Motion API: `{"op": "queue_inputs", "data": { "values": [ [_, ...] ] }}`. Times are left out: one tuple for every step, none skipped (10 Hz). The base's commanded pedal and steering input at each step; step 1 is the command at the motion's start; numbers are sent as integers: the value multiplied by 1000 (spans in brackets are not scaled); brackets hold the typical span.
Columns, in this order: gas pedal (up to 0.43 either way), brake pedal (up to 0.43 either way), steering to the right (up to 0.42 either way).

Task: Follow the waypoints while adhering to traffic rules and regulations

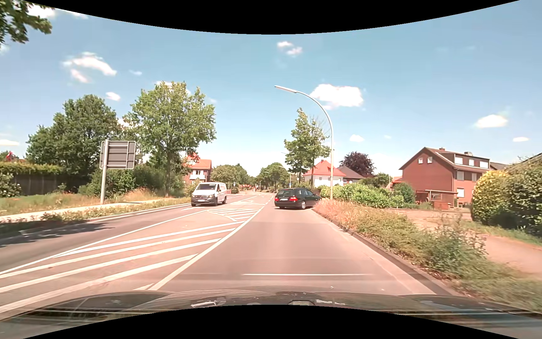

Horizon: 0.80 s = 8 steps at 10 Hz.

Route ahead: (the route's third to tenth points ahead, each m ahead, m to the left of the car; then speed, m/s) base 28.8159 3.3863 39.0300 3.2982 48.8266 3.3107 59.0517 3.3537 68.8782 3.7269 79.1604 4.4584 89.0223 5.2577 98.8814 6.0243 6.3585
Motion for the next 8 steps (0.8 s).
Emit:
{"op": "queue_inputs", "data": {
  "values": [
    [130, 0, 0],
    [130, 0, -11],
    [138, 0, -20],
    [138, 0, -30],
    [150, 0, -38],
    [157, 0, -40],
    [157, 0, -40],
    [157, 0, -40]
  ]
}}
